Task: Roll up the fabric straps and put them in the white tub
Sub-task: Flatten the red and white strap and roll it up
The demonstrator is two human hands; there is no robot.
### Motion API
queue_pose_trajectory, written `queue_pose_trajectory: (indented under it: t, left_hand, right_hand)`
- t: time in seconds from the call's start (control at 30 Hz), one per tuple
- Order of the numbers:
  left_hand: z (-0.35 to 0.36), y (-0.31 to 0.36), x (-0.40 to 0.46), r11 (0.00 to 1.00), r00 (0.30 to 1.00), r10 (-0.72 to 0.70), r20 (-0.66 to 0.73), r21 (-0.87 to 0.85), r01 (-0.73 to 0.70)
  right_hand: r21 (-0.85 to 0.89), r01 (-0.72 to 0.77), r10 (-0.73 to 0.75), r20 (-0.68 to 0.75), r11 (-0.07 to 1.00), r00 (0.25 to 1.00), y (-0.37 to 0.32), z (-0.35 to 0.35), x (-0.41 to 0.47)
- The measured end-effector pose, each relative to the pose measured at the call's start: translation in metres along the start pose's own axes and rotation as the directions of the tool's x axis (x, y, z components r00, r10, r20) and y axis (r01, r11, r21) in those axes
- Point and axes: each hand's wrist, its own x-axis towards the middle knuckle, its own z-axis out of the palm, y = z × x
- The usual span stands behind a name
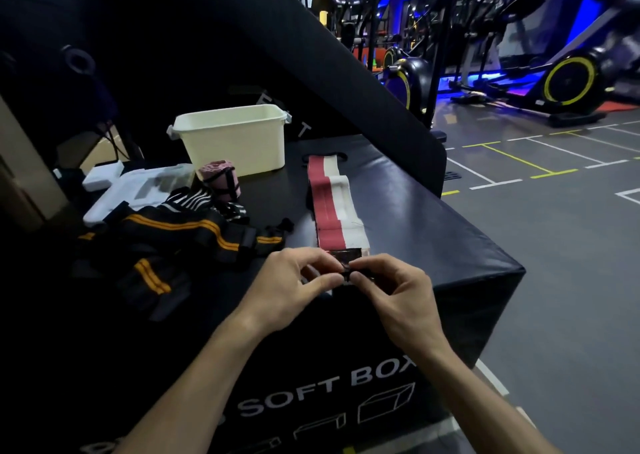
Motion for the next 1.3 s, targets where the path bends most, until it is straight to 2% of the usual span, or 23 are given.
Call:
queue_pose_trajectory:
  t: [0.1,0.2,0.3,0.4,0.57,0.77,0.93,1.03,1.13,1.3]
  left_hand:
    - [0.001,-0.002,-0.007,0.998,1.0,0.02,-0.017,0.066,-0.019]
    - [0.002,-0.006,-0.011,0.994,0.999,0.032,-0.014,0.104,-0.031]
    - [0.003,-0.007,-0.015,0.998,1.0,-0.025,-0.015,0.063,0.026]
    - [0.007,-0.006,-0.017,0.991,0.992,-0.127,-0.017,0.029,0.128]
    - [0.01,-0.005,-0.013,0.972,0.977,-0.212,-0.024,0.102,0.214]
    - [0.015,0.003,-0.014,0.962,0.978,-0.178,-0.105,0.193,0.195]
    - [0.012,0.003,-0.02,0.933,0.992,-0.043,-0.12,0.351,0.083]
    - [0.013,0.0,-0.022,0.916,0.995,0.0,-0.099,0.4,0.04]
    - [0.015,-0.002,-0.023,0.92,0.993,0.042,-0.112,0.393,0.006]
    - [0.015,0.002,-0.018,0.961,0.991,-0.077,-0.112,0.256,0.104]
  right_hand:
    - [-0.064,0.018,-0.014,0.064,0.998,0.998,-0.004,-0.003,-0.005]
    - [-0.211,0.059,-0.045,0.072,0.976,0.996,-0.005,-0.015,-0.005]
    - [-0.305,0.038,-0.016,0.075,0.952,0.997,-0.002,-0.025,-0.004]
    - [-0.355,0.026,0.022,0.132,0.935,0.991,0.0,-0.028,-0.001]
    - [-0.435,-0.011,0.08,0.14,0.901,0.987,-0.002,-0.022,0.006]
    - [-0.502,-0.063,0.144,0.124,0.863,0.982,-0.005,-0.014,0.016]
    - [-0.396,-0.051,0.094,0.09,0.917,0.992,-0.004,-0.011,0.013]
    - [-0.448,0.101,-0.04,0.143,0.888,0.989,0.002,-0.014,0.007]
    - [-0.449,0.183,-0.083,0.232,0.874,0.969,0.007,-0.02,0.002]
    - [-0.468,0.214,-0.12,0.223,0.857,0.967,0.004,-0.022,0.008]
